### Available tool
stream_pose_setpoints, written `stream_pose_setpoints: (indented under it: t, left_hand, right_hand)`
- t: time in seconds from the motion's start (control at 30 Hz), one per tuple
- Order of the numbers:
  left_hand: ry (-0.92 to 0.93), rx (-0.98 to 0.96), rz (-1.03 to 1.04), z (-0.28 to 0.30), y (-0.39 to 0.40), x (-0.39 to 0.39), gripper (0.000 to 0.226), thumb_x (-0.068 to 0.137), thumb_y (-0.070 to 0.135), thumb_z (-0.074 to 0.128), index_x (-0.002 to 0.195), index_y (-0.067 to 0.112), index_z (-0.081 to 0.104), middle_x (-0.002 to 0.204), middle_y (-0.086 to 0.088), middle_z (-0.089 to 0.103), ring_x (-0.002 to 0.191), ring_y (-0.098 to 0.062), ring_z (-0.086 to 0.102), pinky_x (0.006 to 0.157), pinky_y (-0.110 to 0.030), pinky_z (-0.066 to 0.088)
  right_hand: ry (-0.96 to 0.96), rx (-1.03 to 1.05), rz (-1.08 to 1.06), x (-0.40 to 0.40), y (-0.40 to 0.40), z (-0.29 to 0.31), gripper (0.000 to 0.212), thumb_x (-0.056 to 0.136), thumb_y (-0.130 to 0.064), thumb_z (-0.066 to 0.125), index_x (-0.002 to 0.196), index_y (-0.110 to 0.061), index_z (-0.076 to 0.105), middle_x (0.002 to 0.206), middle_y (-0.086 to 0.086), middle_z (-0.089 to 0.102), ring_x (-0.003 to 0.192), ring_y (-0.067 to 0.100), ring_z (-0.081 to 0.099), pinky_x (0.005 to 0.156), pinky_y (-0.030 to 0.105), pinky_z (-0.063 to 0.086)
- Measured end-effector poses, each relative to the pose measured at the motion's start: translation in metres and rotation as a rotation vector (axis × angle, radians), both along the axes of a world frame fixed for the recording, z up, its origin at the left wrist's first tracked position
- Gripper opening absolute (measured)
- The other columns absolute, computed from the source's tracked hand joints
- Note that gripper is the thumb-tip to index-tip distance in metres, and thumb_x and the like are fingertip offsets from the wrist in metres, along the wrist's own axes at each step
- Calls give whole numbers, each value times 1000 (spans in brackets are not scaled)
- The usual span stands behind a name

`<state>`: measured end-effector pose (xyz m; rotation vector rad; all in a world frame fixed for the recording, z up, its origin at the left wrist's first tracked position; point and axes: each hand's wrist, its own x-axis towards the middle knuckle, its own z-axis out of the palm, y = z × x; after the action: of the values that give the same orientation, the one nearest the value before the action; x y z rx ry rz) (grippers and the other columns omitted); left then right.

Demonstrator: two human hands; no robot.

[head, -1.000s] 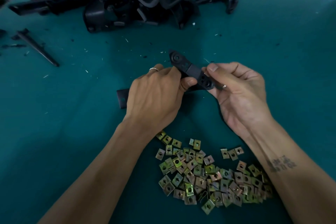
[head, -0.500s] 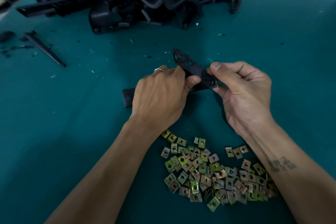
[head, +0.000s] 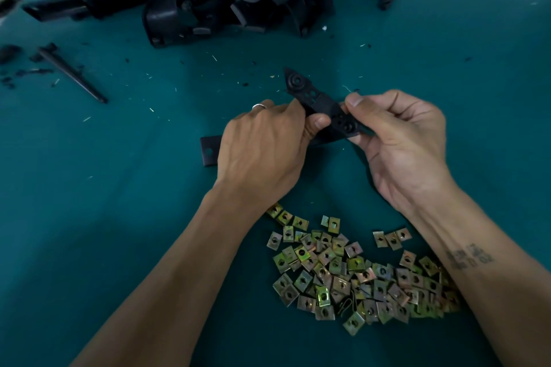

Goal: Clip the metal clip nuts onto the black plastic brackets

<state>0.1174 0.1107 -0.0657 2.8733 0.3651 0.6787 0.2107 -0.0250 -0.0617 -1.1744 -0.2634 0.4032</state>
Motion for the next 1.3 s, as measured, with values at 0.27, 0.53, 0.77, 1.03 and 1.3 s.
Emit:
stream_pose_setpoints:
  t: [0.27, 0.53, 0.77, 1.03, 1.3]
  left_hand:
    - [-11, -11, -1, -2, 2, 1, 58, 101, 54, 19, 95, 12, 58, 78, -12, 59, 73, -39, 58, 57, -37, 25]
    - [-1, -29, -11, -3, 3, 1, 56, 102, 55, 22, 94, 12, 57, 80, -13, 60, 74, -40, 58, 57, -38, 27]
    - [9, -16, 6, -5, 4, 1, 49, 105, 51, 28, 96, 13, 57, 81, -14, 61, 74, -41, 58, 58, -38, 26]
    - [2, -5, 50, -7, 7, 3, 50, 105, 51, 26, 94, 13, 57, 82, -15, 60, 71, -41, 57, 57, -38, 25]
    - [-16, -80, 4, -6, 2, 3, 49, 103, 53, 17, 76, 17, 36, 69, -5, 41, 60, -26, 34, 56, -36, 24]
  right_hand:
    - [15, 26, 57, 4, -3, -2, 22, 84, 9, 72, 68, -5, 65, 76, 17, 72, 77, 29, 71, 83, 47, 62]
    - [-89, -25, 33, 6, -4, -4, 18, 84, 7, 73, 72, -5, 69, 77, 19, 71, 76, 32, 69, 81, 55, 59]
    - [-203, -133, 31, 4, -5, -3, 13, 85, 3, 75, 77, -6, 70, 79, 13, 75, 76, 29, 71, 80, 58, 60]
    - [-85, -197, 385, 15, -27, 11, 39, 102, -28, 48, 109, 4, 67, 125, 19, 70, 126, 30, 62, 110, 44, 48]
    - [-319, -428, 226, -7, -89, 6, 24, 78, -10, 70, 101, -6, 74, 100, 18, 68, 91, 26, 62, 84, 34, 50]
